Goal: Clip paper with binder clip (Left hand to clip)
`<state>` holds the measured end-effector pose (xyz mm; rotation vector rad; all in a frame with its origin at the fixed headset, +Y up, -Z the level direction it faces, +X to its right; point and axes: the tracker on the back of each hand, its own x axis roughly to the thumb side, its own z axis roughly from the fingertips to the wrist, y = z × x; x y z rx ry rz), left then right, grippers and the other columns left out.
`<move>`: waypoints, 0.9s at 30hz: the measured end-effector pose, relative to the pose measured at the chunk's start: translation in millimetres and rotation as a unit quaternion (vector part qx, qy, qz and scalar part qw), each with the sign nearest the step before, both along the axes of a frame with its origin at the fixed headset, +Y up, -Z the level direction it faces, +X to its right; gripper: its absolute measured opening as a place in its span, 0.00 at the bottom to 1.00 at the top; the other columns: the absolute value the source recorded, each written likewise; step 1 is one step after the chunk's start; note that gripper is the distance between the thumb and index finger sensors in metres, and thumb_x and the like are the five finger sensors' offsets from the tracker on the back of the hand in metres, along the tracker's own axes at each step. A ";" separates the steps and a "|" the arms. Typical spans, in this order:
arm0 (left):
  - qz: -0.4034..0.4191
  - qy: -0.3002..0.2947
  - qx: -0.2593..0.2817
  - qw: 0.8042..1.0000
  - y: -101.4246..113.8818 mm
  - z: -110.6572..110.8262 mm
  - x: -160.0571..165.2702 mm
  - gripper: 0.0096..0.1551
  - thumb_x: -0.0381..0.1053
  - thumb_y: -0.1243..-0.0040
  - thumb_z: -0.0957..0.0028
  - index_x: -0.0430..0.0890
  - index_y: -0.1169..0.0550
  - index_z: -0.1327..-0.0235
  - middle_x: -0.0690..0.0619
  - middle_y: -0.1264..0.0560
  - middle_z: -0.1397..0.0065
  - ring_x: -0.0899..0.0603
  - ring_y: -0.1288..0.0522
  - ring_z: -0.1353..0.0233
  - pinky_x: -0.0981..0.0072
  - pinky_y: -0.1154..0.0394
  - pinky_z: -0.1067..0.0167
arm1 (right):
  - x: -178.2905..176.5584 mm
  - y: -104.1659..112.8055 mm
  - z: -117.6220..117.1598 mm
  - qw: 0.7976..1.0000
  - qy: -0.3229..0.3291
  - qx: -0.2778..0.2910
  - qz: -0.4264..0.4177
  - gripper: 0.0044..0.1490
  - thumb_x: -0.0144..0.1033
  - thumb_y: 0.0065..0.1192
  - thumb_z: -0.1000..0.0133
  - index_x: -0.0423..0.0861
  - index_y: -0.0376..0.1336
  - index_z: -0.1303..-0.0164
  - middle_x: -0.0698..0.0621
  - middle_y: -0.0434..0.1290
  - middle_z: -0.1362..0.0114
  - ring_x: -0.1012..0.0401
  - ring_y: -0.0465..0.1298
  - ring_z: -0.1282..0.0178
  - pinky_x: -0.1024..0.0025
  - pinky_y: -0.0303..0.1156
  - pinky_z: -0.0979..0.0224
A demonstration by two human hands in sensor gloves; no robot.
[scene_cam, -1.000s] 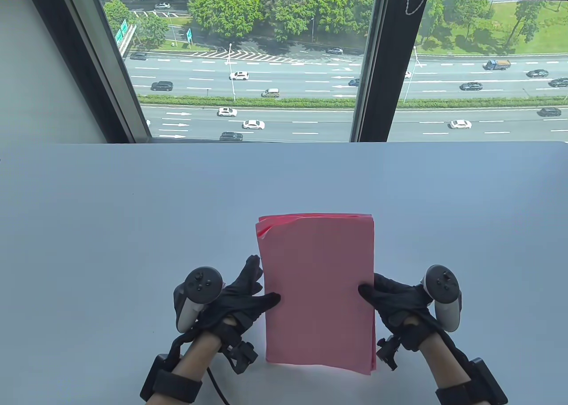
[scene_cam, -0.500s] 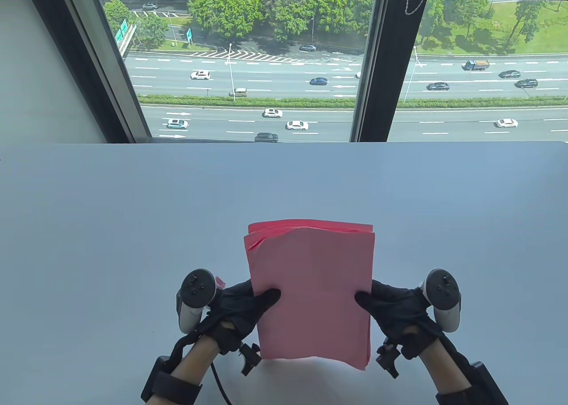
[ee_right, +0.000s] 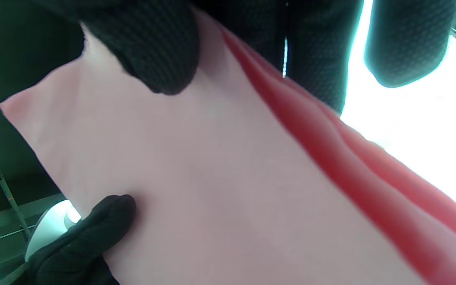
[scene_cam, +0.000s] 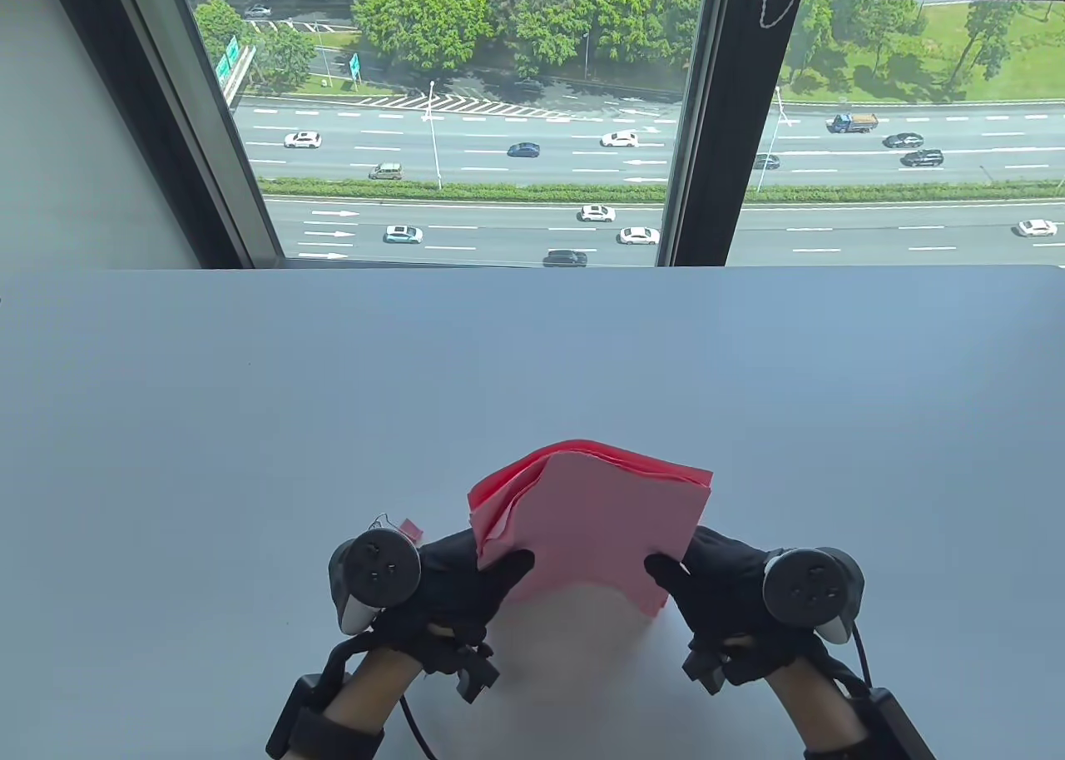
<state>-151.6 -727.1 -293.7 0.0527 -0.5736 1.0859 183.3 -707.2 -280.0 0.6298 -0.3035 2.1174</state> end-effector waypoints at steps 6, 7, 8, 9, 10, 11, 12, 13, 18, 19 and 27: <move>-0.019 0.029 0.010 0.999 3.3 3.4 4.0 0.30 0.54 0.37 0.48 0.53 0.23 0.30 0.47 0.18 0.32 0.37 0.17 0.39 0.40 0.25 0.42 | -1.6 3.4 2.8 1.000 -0.006 0.021 -0.010 0.31 0.41 0.69 0.49 0.44 0.71 0.37 0.46 0.83 0.42 0.44 0.82 0.44 0.41 0.73 0.42; -0.032 0.034 0.010 0.999 1.2 3.1 2.1 0.30 0.54 0.38 0.48 0.53 0.23 0.30 0.47 0.17 0.33 0.38 0.16 0.40 0.41 0.24 0.43 | -2.2 0.7 2.3 1.000 -0.003 0.009 0.003 0.30 0.42 0.69 0.49 0.43 0.72 0.37 0.45 0.83 0.43 0.44 0.82 0.44 0.41 0.74 0.42; -0.019 0.038 0.022 0.999 1.5 2.3 0.9 0.29 0.53 0.38 0.49 0.53 0.22 0.31 0.48 0.16 0.35 0.38 0.15 0.42 0.41 0.23 0.45 | -2.1 0.4 2.4 1.000 0.000 0.012 -0.002 0.30 0.42 0.69 0.49 0.43 0.72 0.38 0.45 0.84 0.43 0.45 0.83 0.45 0.41 0.74 0.42; -0.004 0.051 0.017 0.999 3.0 2.6 -0.5 0.29 0.52 0.37 0.49 0.52 0.21 0.32 0.47 0.15 0.37 0.37 0.14 0.44 0.41 0.23 0.45 | -2.5 1.7 3.7 1.000 -0.001 0.018 -0.018 0.29 0.41 0.69 0.49 0.42 0.72 0.39 0.45 0.84 0.44 0.44 0.83 0.46 0.41 0.74 0.43; -0.002 0.054 0.021 0.998 4.8 3.2 -1.6 0.29 0.52 0.37 0.49 0.52 0.20 0.33 0.48 0.15 0.38 0.37 0.14 0.44 0.41 0.23 0.45 | -2.5 3.7 4.9 0.999 -0.002 0.026 -0.021 0.29 0.41 0.69 0.49 0.42 0.73 0.39 0.45 0.84 0.45 0.44 0.83 0.46 0.41 0.74 0.43; -0.001 0.055 0.030 0.998 7.5 4.0 -2.5 0.29 0.52 0.37 0.49 0.52 0.20 0.33 0.48 0.15 0.38 0.38 0.14 0.44 0.41 0.23 0.45 | -2.0 6.9 6.8 0.999 -0.006 0.037 -0.027 0.29 0.41 0.69 0.49 0.43 0.73 0.40 0.46 0.85 0.45 0.45 0.84 0.47 0.42 0.74 0.43; 0.000 0.058 0.033 0.998 8.9 4.5 -3.0 0.29 0.52 0.37 0.49 0.52 0.20 0.33 0.48 0.15 0.38 0.38 0.15 0.44 0.41 0.23 0.45 | -1.8 8.5 7.7 0.998 -0.008 0.044 -0.032 0.29 0.42 0.68 0.49 0.43 0.73 0.41 0.46 0.85 0.46 0.45 0.84 0.47 0.42 0.75 0.43; 0.005 0.056 0.035 0.998 9.8 4.7 -3.1 0.28 0.53 0.37 0.49 0.53 0.20 0.33 0.48 0.15 0.38 0.38 0.15 0.43 0.41 0.23 0.45 | -2.0 9.8 8.3 0.998 -0.009 0.048 -0.037 0.29 0.42 0.69 0.49 0.43 0.74 0.41 0.46 0.85 0.46 0.46 0.84 0.47 0.43 0.75 0.43; 0.003 0.016 -0.041 0.999 -4.9 -2.0 -0.3 0.32 0.54 0.37 0.49 0.55 0.25 0.27 0.49 0.20 0.29 0.37 0.20 0.34 0.39 0.26 0.39 | -2.8 -2.2 1.6 1.000 -0.013 -0.015 0.009 0.30 0.42 0.69 0.49 0.42 0.73 0.39 0.45 0.84 0.44 0.45 0.83 0.46 0.42 0.74 0.43; 0.008 0.004 -0.055 0.998 -7.1 -2.8 -0.2 0.33 0.54 0.36 0.49 0.55 0.26 0.27 0.49 0.20 0.28 0.36 0.20 0.33 0.39 0.27 0.39 | -2.0 -2.4 1.1 1.000 -0.013 -0.012 0.002 0.29 0.41 0.69 0.49 0.42 0.73 0.40 0.45 0.84 0.45 0.44 0.83 0.46 0.42 0.74 0.43; -0.017 0.040 -0.039 0.998 -5.2 -1.8 -0.8 0.30 0.53 0.38 0.49 0.55 0.23 0.30 0.49 0.18 0.32 0.37 0.18 0.37 0.40 0.25 0.41 | -5.3 -3.5 1.7 1.000 -0.002 -0.018 0.023 0.30 0.41 0.69 0.49 0.42 0.72 0.39 0.45 0.84 0.43 0.45 0.83 0.45 0.42 0.74 0.42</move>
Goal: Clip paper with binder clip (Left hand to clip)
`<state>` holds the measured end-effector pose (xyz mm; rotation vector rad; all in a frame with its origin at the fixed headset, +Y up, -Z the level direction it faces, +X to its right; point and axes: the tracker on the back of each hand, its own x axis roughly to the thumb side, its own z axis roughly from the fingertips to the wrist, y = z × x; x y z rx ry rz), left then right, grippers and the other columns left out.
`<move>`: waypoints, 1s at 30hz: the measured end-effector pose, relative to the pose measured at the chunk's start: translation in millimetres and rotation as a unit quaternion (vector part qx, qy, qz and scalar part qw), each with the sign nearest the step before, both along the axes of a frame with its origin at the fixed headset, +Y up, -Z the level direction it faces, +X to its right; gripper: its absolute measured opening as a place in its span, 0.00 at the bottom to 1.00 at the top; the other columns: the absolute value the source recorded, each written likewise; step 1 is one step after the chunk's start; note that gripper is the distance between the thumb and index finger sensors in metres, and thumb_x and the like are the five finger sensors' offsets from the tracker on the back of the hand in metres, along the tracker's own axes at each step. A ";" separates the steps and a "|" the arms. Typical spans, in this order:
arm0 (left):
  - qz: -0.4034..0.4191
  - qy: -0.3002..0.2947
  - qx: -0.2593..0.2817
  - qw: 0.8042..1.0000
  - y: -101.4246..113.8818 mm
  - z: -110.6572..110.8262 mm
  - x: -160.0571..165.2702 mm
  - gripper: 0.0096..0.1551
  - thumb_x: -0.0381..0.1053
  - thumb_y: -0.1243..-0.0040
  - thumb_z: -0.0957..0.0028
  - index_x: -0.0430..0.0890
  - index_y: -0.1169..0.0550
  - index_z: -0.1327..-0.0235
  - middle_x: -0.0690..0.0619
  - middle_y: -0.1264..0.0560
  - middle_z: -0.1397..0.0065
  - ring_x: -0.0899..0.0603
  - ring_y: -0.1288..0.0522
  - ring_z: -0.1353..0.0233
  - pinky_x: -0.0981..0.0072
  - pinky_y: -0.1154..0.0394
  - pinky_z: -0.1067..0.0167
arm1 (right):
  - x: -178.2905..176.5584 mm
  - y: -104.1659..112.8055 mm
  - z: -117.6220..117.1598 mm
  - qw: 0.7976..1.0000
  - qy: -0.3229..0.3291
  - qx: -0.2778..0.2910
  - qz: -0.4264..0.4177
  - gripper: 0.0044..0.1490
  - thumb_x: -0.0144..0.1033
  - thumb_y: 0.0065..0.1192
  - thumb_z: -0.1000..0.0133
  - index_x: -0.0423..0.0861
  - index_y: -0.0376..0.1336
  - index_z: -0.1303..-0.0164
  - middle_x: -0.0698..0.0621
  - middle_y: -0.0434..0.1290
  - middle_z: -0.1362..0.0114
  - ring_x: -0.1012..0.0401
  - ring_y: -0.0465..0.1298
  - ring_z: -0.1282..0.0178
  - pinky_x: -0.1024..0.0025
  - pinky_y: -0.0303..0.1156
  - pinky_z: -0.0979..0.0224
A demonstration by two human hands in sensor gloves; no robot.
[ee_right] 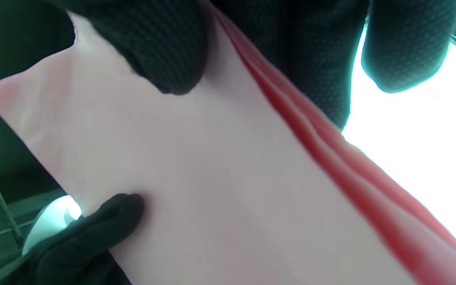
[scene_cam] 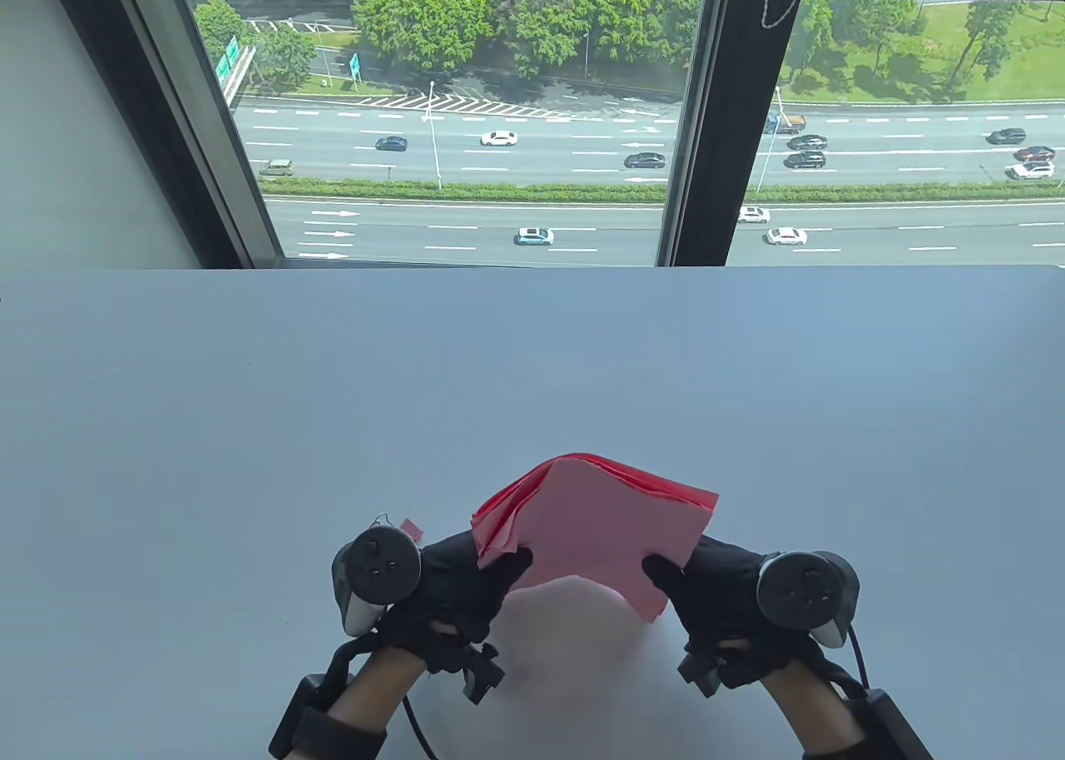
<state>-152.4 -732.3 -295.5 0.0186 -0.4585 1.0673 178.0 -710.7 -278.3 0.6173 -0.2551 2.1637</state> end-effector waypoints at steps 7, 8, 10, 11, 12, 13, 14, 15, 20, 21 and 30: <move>0.003 -0.003 0.025 1.000 5.0 1.7 1.1 0.30 0.52 0.38 0.48 0.54 0.22 0.30 0.47 0.18 0.32 0.36 0.17 0.38 0.40 0.25 0.42 | 0.1 3.5 1.1 0.999 -0.006 0.030 -0.018 0.29 0.40 0.69 0.49 0.42 0.72 0.39 0.45 0.84 0.43 0.45 0.83 0.45 0.42 0.74 0.42; -0.012 -0.005 0.013 1.000 3.4 0.4 1.5 0.30 0.52 0.38 0.48 0.54 0.22 0.30 0.48 0.18 0.32 0.37 0.17 0.38 0.40 0.25 0.42 | -0.1 1.1 -0.5 1.000 -0.006 0.014 -0.004 0.30 0.40 0.69 0.49 0.42 0.72 0.39 0.44 0.84 0.43 0.44 0.83 0.45 0.41 0.74 0.42; -0.008 -0.029 0.009 1.000 0.6 0.2 0.2 0.29 0.53 0.39 0.48 0.54 0.22 0.30 0.48 0.17 0.33 0.36 0.17 0.39 0.40 0.25 0.42 | 2.0 -1.5 -0.8 1.000 -0.002 0.013 -0.004 0.29 0.40 0.69 0.49 0.42 0.72 0.39 0.44 0.84 0.44 0.44 0.83 0.46 0.41 0.74 0.43; 0.011 -0.026 0.017 0.999 2.3 0.9 0.4 0.29 0.52 0.38 0.48 0.53 0.22 0.30 0.46 0.17 0.33 0.36 0.17 0.38 0.39 0.25 0.42 | 2.1 0.9 0.4 1.000 -0.005 0.021 -0.021 0.29 0.39 0.69 0.49 0.41 0.73 0.40 0.44 0.84 0.45 0.44 0.84 0.47 0.41 0.75 0.44; 0.015 -0.029 0.024 0.999 4.4 1.8 0.4 0.30 0.54 0.39 0.48 0.54 0.22 0.30 0.48 0.18 0.32 0.36 0.18 0.38 0.39 0.25 0.42 | 2.0 3.8 2.2 0.999 -0.002 0.025 -0.024 0.29 0.39 0.69 0.49 0.41 0.73 0.40 0.44 0.84 0.45 0.44 0.84 0.47 0.41 0.75 0.44; 0.023 -0.036 0.028 0.999 6.8 2.7 1.4 0.30 0.54 0.39 0.48 0.54 0.23 0.30 0.49 0.18 0.32 0.36 0.18 0.37 0.39 0.25 0.41 | 1.7 6.9 4.8 0.999 -0.005 0.034 -0.028 0.29 0.39 0.69 0.49 0.41 0.73 0.40 0.44 0.84 0.45 0.44 0.83 0.47 0.41 0.75 0.44; 0.023 -0.043 0.025 0.998 8.3 3.0 2.8 0.30 0.54 0.38 0.48 0.54 0.23 0.29 0.48 0.19 0.31 0.36 0.19 0.36 0.39 0.26 0.41 | 1.3 8.5 5.8 0.999 -0.009 0.045 -0.029 0.29 0.39 0.69 0.49 0.41 0.73 0.40 0.44 0.84 0.45 0.45 0.84 0.47 0.42 0.75 0.44; 0.005 -0.044 0.009 0.999 7.5 2.1 3.5 0.31 0.55 0.38 0.48 0.55 0.24 0.28 0.48 0.19 0.30 0.36 0.19 0.36 0.39 0.26 0.41 | 0.9 7.3 4.1 0.999 -0.014 0.046 -0.017 0.29 0.40 0.69 0.49 0.42 0.73 0.40 0.45 0.84 0.45 0.45 0.84 0.47 0.42 0.75 0.43; -0.006 -0.054 -0.036 0.998 -2.2 -3.6 0.3 0.30 0.54 0.40 0.47 0.54 0.23 0.29 0.48 0.18 0.31 0.35 0.19 0.36 0.39 0.25 0.42 | 3.5 -3.8 -3.8 1.000 0.005 -0.008 -0.018 0.29 0.39 0.69 0.49 0.41 0.72 0.39 0.43 0.84 0.44 0.43 0.83 0.47 0.40 0.74 0.43; 0.006 -0.057 -0.048 0.997 -2.2 -4.1 -0.5 0.30 0.54 0.40 0.47 0.54 0.22 0.29 0.46 0.18 0.32 0.35 0.19 0.37 0.39 0.25 0.42 | 4.4 -3.5 -3.7 1.000 0.004 -0.009 -0.016 0.30 0.40 0.69 0.49 0.41 0.72 0.38 0.44 0.84 0.44 0.44 0.83 0.46 0.41 0.74 0.43; 0.103 -0.088 -0.107 0.985 -7.2 -9.3 -5.9 0.28 0.52 0.42 0.48 0.52 0.20 0.33 0.48 0.15 0.37 0.38 0.15 0.43 0.44 0.21 0.46 | 19.2 -14.9 -13.3 0.995 -0.037 -0.060 -0.064 0.46 0.51 0.71 0.50 0.42 0.59 0.25 0.43 0.81 0.39 0.42 0.81 0.43 0.40 0.73 0.42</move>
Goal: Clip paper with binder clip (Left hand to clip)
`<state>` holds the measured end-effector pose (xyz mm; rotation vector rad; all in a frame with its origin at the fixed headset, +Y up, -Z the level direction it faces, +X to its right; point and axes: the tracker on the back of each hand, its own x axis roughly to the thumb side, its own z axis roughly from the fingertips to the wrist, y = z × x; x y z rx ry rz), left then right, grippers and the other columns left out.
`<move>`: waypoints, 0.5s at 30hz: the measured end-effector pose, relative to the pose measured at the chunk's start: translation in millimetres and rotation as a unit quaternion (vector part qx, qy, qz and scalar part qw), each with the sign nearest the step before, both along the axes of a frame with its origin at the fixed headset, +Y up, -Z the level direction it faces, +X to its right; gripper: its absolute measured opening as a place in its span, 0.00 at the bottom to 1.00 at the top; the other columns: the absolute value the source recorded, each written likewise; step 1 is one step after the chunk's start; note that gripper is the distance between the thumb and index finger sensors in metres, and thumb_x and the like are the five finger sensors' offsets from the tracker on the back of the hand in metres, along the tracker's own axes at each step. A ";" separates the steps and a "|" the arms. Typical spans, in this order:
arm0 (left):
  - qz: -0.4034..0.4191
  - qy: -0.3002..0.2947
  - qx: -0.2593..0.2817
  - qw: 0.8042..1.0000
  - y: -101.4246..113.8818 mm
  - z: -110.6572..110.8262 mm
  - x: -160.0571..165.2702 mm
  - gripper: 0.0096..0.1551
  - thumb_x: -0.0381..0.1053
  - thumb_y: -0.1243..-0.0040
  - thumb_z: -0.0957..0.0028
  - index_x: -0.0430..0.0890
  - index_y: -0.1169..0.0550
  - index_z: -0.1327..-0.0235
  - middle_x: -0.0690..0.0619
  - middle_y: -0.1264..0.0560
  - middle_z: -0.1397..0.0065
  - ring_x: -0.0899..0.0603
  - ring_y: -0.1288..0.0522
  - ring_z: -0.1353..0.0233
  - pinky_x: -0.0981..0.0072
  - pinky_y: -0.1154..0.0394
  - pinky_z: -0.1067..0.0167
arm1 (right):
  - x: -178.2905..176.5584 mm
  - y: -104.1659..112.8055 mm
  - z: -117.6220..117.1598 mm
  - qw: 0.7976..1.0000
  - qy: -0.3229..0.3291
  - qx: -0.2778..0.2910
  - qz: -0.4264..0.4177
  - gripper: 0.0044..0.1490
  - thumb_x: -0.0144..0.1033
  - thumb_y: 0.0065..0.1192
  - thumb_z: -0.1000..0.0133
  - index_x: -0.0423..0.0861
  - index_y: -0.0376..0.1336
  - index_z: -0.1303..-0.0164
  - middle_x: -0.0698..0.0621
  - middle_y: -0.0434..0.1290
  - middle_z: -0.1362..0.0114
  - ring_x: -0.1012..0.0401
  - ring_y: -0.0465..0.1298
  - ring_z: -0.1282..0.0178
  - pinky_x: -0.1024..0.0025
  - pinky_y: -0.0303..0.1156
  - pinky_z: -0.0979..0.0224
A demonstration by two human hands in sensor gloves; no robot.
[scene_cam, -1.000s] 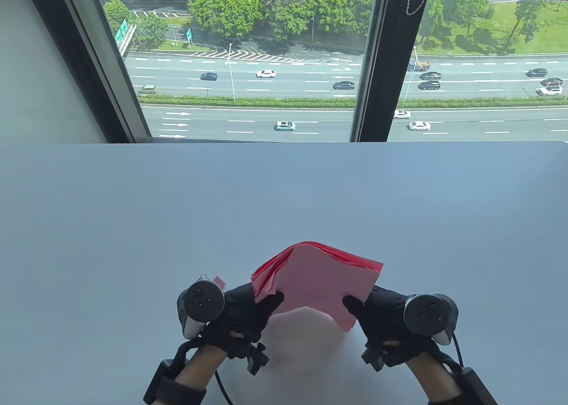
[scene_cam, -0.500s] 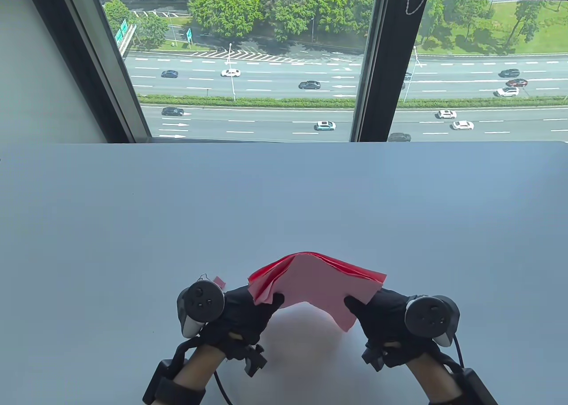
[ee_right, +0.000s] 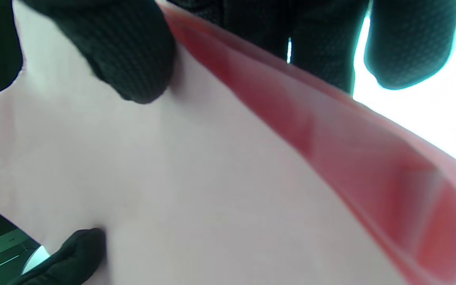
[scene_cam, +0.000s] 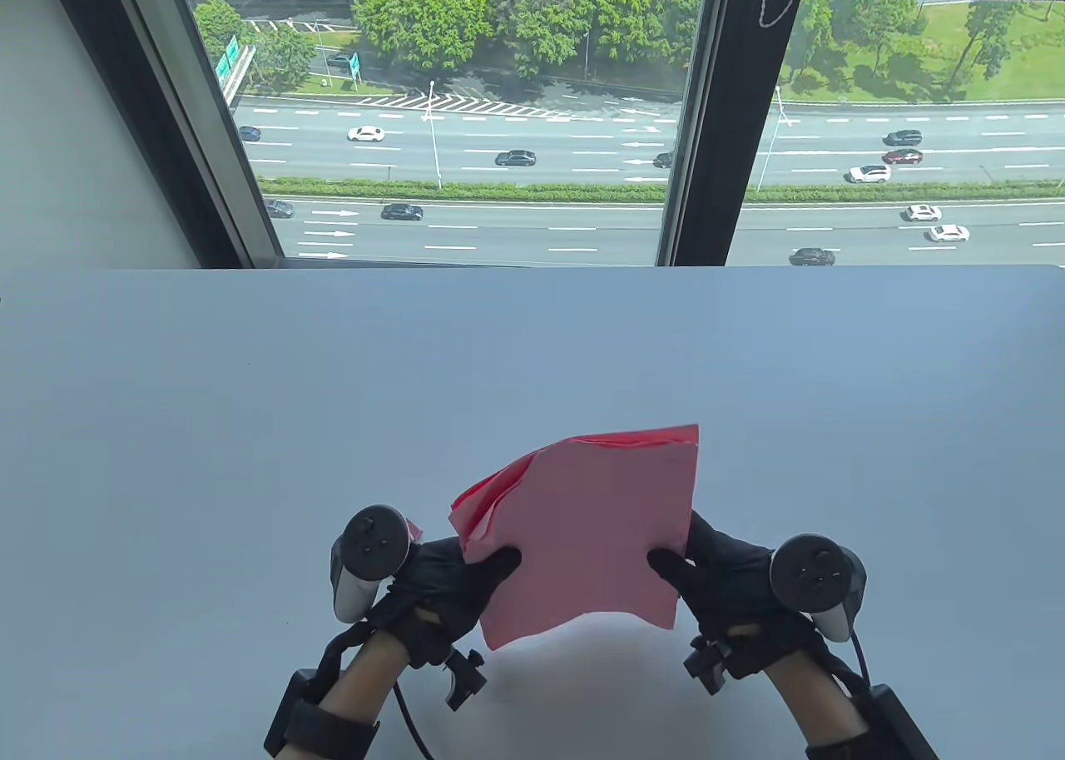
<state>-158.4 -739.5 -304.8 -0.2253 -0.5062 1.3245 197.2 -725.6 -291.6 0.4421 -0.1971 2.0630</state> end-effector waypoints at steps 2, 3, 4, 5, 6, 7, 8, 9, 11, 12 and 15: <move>0.043 0.003 -0.023 0.999 -1.5 -1.1 -2.4 0.28 0.52 0.42 0.48 0.52 0.20 0.33 0.48 0.15 0.37 0.38 0.14 0.44 0.44 0.21 0.47 | 3.2 -4.4 -3.3 1.000 -0.003 -0.014 0.005 0.48 0.52 0.71 0.50 0.42 0.58 0.24 0.43 0.80 0.38 0.42 0.81 0.43 0.40 0.73 0.42; 0.056 0.003 -0.030 0.998 -1.9 -1.5 -3.2 0.28 0.52 0.42 0.48 0.52 0.20 0.33 0.48 0.15 0.37 0.39 0.14 0.44 0.45 0.21 0.47 | 3.8 -5.3 -4.1 1.000 -0.003 -0.018 0.006 0.48 0.53 0.71 0.50 0.42 0.58 0.24 0.43 0.80 0.38 0.42 0.81 0.43 0.40 0.73 0.42; 0.079 0.001 -0.041 0.996 -2.3 -2.0 -4.8 0.28 0.52 0.42 0.48 0.52 0.20 0.33 0.48 0.15 0.37 0.39 0.14 0.43 0.45 0.21 0.46 | 4.5 -6.8 -5.2 1.000 -0.002 -0.025 0.004 0.49 0.53 0.71 0.50 0.42 0.58 0.24 0.43 0.80 0.37 0.42 0.81 0.43 0.40 0.73 0.42; 0.096 0.005 -0.047 0.994 -2.5 -2.4 -6.4 0.28 0.52 0.42 0.48 0.52 0.20 0.33 0.48 0.15 0.37 0.39 0.14 0.44 0.45 0.21 0.47 | 5.1 -8.1 -5.9 0.999 -0.004 -0.031 0.003 0.49 0.53 0.71 0.50 0.42 0.57 0.24 0.43 0.79 0.37 0.42 0.81 0.43 0.40 0.73 0.42; 0.111 0.009 -0.051 0.992 -2.2 -2.9 -8.0 0.28 0.52 0.42 0.48 0.53 0.20 0.33 0.48 0.15 0.37 0.39 0.14 0.44 0.45 0.20 0.47 | 5.6 -9.2 -6.1 0.999 -0.006 -0.038 -0.001 0.50 0.55 0.71 0.50 0.42 0.56 0.23 0.43 0.79 0.37 0.42 0.81 0.43 0.40 0.73 0.42; 0.123 0.011 -0.053 0.991 -1.7 -3.2 -9.6 0.28 0.52 0.42 0.48 0.53 0.20 0.33 0.48 0.15 0.37 0.39 0.14 0.44 0.45 0.20 0.47 | 5.8 -10.4 -6.6 0.999 -0.003 -0.045 -0.009 0.51 0.56 0.70 0.51 0.41 0.56 0.23 0.42 0.79 0.36 0.42 0.81 0.43 0.41 0.73 0.43; 0.135 0.013 -0.055 0.989 -1.1 -3.4 -11.2 0.28 0.52 0.43 0.48 0.53 0.20 0.33 0.49 0.15 0.38 0.39 0.14 0.44 0.46 0.20 0.47 | 6.1 -11.7 -7.0 0.998 -0.004 -0.052 -0.018 0.52 0.57 0.70 0.51 0.41 0.55 0.23 0.42 0.79 0.36 0.43 0.82 0.46 0.42 0.74 0.44; 0.143 0.013 -0.056 0.988 -0.5 -3.4 -11.8 0.28 0.52 0.43 0.48 0.53 0.20 0.33 0.49 0.15 0.38 0.39 0.14 0.44 0.46 0.20 0.47 | 6.3 -12.9 -7.1 0.998 -0.003 -0.059 -0.027 0.54 0.58 0.69 0.51 0.40 0.54 0.23 0.41 0.78 0.36 0.44 0.83 0.48 0.44 0.75 0.46; 0.166 0.006 -0.057 0.985 1.2 -2.8 -12.2 0.28 0.52 0.43 0.48 0.54 0.20 0.33 0.49 0.15 0.37 0.40 0.14 0.44 0.46 0.20 0.46 | 5.8 -16.1 -7.3 0.995 0.006 -0.078 -0.054 0.57 0.61 0.69 0.51 0.39 0.53 0.22 0.41 0.78 0.36 0.43 0.83 0.49 0.44 0.75 0.47; 0.176 0.003 -0.059 0.983 2.0 -2.2 -11.6 0.28 0.52 0.43 0.48 0.54 0.21 0.32 0.49 0.15 0.37 0.40 0.14 0.44 0.47 0.20 0.46 | 5.6 -17.4 -7.4 0.994 0.008 -0.084 -0.066 0.58 0.63 0.68 0.51 0.39 0.52 0.22 0.40 0.78 0.35 0.43 0.83 0.48 0.43 0.75 0.46; 0.205 -0.006 -0.062 0.977 3.6 0.4 -7.1 0.28 0.52 0.43 0.48 0.54 0.21 0.32 0.50 0.16 0.36 0.40 0.14 0.43 0.47 0.20 0.45 | 3.8 -20.2 -7.5 0.991 0.022 -0.099 -0.086 0.62 0.67 0.66 0.52 0.37 0.50 0.22 0.40 0.77 0.34 0.42 0.82 0.47 0.43 0.75 0.46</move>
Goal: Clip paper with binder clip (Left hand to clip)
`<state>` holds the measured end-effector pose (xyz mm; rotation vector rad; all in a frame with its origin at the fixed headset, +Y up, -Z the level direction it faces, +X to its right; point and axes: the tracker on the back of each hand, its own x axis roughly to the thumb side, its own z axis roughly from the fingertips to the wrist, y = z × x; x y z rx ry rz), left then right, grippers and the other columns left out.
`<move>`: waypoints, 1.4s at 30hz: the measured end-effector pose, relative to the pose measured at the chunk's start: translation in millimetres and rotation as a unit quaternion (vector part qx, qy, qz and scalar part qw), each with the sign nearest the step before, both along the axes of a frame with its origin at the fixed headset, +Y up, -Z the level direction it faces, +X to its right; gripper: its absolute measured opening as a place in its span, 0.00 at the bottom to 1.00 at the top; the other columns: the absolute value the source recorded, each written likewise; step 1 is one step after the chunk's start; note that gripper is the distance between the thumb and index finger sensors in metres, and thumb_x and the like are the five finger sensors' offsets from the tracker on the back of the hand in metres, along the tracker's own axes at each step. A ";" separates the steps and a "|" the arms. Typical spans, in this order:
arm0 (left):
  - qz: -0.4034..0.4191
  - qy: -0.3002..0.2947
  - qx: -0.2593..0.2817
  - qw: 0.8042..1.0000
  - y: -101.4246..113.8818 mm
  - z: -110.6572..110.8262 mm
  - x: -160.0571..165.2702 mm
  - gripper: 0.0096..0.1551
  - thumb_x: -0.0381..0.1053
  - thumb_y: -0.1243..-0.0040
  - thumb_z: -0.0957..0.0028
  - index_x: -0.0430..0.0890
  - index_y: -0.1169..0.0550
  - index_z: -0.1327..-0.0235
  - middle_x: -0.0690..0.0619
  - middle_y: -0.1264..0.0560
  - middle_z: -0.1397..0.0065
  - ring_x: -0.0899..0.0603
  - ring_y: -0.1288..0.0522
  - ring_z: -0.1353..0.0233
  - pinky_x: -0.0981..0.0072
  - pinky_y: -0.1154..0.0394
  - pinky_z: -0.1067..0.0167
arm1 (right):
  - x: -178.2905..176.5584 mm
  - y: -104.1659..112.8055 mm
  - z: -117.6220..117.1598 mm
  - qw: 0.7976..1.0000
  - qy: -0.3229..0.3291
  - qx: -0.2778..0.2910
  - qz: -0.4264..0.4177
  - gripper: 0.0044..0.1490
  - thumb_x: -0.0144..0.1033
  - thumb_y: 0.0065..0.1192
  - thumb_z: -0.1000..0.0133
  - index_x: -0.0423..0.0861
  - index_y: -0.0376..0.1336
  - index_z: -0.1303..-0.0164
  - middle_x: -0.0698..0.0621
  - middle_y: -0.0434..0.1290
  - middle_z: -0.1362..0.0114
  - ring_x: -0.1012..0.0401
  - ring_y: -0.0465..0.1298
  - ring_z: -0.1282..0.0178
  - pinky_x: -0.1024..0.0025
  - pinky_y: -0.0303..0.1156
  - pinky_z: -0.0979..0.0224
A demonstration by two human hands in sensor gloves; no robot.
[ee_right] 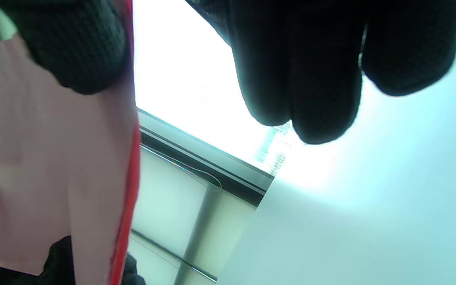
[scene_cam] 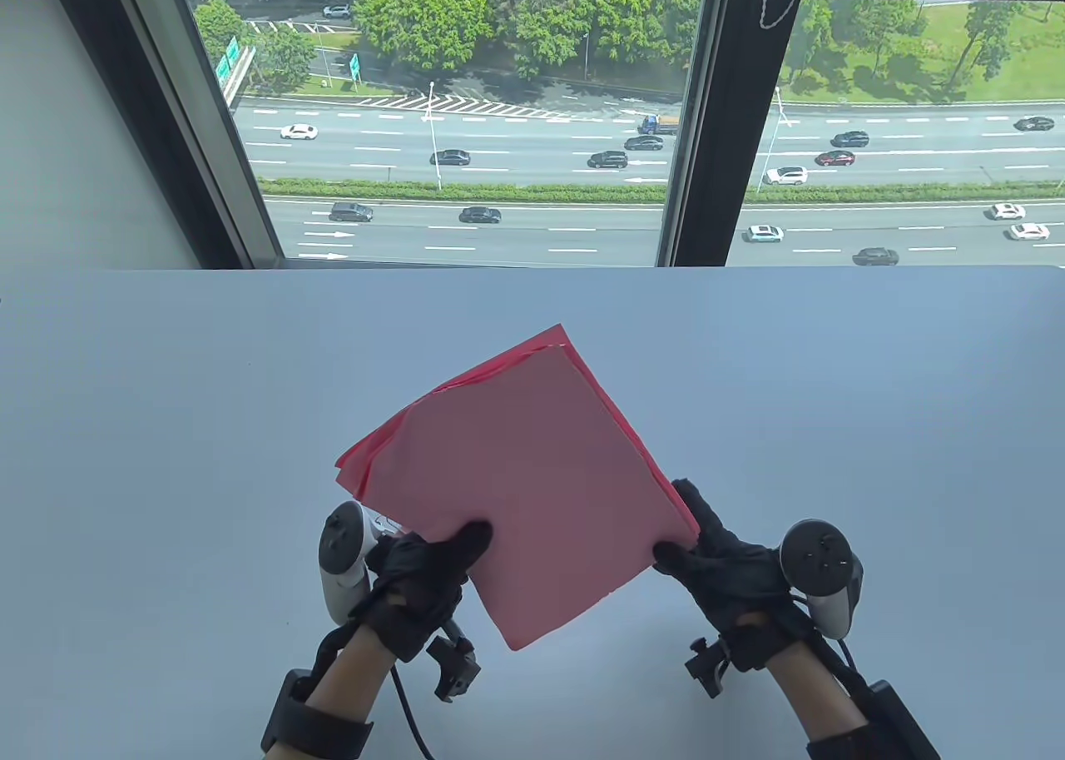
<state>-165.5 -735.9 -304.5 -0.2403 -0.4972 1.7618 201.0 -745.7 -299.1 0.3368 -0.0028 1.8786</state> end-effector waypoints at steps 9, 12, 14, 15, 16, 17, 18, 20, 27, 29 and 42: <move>0.032 -0.037 0.002 0.999 1.1 8.8 16.3 0.28 0.54 0.45 0.46 0.56 0.23 0.30 0.51 0.18 0.32 0.40 0.16 0.38 0.47 0.21 0.42 | -19.6 -2.8 7.0 0.997 0.070 -0.022 -0.015 0.61 0.70 0.64 0.53 0.37 0.55 0.23 0.40 0.77 0.34 0.41 0.82 0.47 0.42 0.74 0.45; 0.048 -0.061 -0.016 0.997 -3.6 12.0 25.9 0.29 0.54 0.45 0.46 0.56 0.24 0.29 0.50 0.19 0.31 0.40 0.17 0.36 0.47 0.22 0.40 | -26.9 -0.2 10.3 0.996 0.089 -0.006 -0.022 0.55 0.67 0.64 0.52 0.39 0.60 0.25 0.42 0.79 0.35 0.42 0.82 0.47 0.42 0.74 0.45; 0.048 -0.078 -0.022 0.996 -6.9 13.4 31.1 0.29 0.54 0.45 0.45 0.57 0.24 0.28 0.50 0.20 0.30 0.39 0.18 0.35 0.46 0.23 0.39 | -29.1 2.7 12.3 0.995 0.083 0.008 -0.045 0.45 0.61 0.64 0.50 0.43 0.65 0.29 0.45 0.80 0.37 0.42 0.83 0.47 0.42 0.74 0.45; 0.042 -0.082 -0.021 0.996 -8.4 13.4 32.0 0.29 0.54 0.45 0.45 0.58 0.25 0.28 0.49 0.20 0.29 0.39 0.19 0.34 0.46 0.23 0.39 | -29.0 4.4 12.6 0.995 0.081 0.017 -0.061 0.41 0.57 0.64 0.49 0.45 0.67 0.30 0.46 0.81 0.38 0.43 0.83 0.47 0.42 0.75 0.45; 0.039 -0.081 -0.021 0.996 -8.7 13.1 32.0 0.29 0.55 0.45 0.45 0.58 0.25 0.28 0.49 0.21 0.28 0.39 0.19 0.33 0.46 0.23 0.38 | -28.6 5.7 12.6 0.994 0.080 0.020 -0.073 0.38 0.53 0.65 0.49 0.46 0.68 0.31 0.48 0.82 0.38 0.44 0.83 0.47 0.42 0.75 0.44; 0.030 -0.077 -0.022 0.996 -8.7 12.6 31.2 0.29 0.55 0.45 0.45 0.58 0.25 0.28 0.49 0.21 0.28 0.38 0.20 0.33 0.45 0.23 0.38 | -27.9 7.4 12.5 0.993 0.077 0.023 -0.091 0.35 0.50 0.65 0.48 0.47 0.68 0.32 0.48 0.82 0.39 0.44 0.84 0.47 0.42 0.75 0.44; 0.019 -0.072 -0.021 0.997 -8.8 12.3 30.3 0.29 0.55 0.45 0.45 0.57 0.24 0.28 0.49 0.21 0.28 0.39 0.19 0.33 0.46 0.23 0.38 | -27.3 8.0 12.4 0.992 0.076 0.025 -0.097 0.34 0.48 0.65 0.48 0.48 0.68 0.32 0.49 0.82 0.39 0.45 0.84 0.47 0.43 0.75 0.44; -0.013 -0.058 -0.018 0.998 -11.8 10.2 27.7 0.29 0.55 0.44 0.45 0.57 0.24 0.28 0.49 0.20 0.30 0.39 0.18 0.34 0.46 0.23 0.39 | -25.4 8.8 11.3 0.990 0.072 0.021 -0.118 0.33 0.46 0.65 0.48 0.50 0.68 0.32 0.51 0.82 0.39 0.47 0.85 0.48 0.45 0.76 0.44; -0.049 -0.014 0.019 0.999 1.0 9.5 16.5 0.29 0.59 0.43 0.46 0.55 0.22 0.30 0.49 0.19 0.31 0.39 0.17 0.37 0.45 0.22 0.41 | -15.3 10.7 6.4 0.988 0.074 0.004 -0.139 0.30 0.42 0.65 0.50 0.48 0.72 0.37 0.50 0.86 0.48 0.49 0.86 0.53 0.47 0.77 0.45; -0.036 0.001 0.027 0.999 6.3 7.7 9.5 0.29 0.59 0.43 0.46 0.55 0.21 0.31 0.48 0.19 0.31 0.39 0.17 0.37 0.45 0.23 0.41 | -10.6 12.2 4.4 0.989 0.067 0.005 -0.135 0.29 0.42 0.65 0.50 0.48 0.73 0.38 0.50 0.86 0.50 0.50 0.86 0.53 0.47 0.77 0.45; -0.028 0.199 -0.003 0.980 12.9 -2.8 -50.5 0.27 0.58 0.39 0.47 0.54 0.18 0.35 0.50 0.16 0.35 0.40 0.15 0.41 0.45 0.22 0.44 | 9.3 6.7 -7.0 0.993 0.059 -0.027 -0.101 0.29 0.40 0.66 0.50 0.45 0.74 0.39 0.48 0.87 0.51 0.49 0.86 0.54 0.46 0.76 0.45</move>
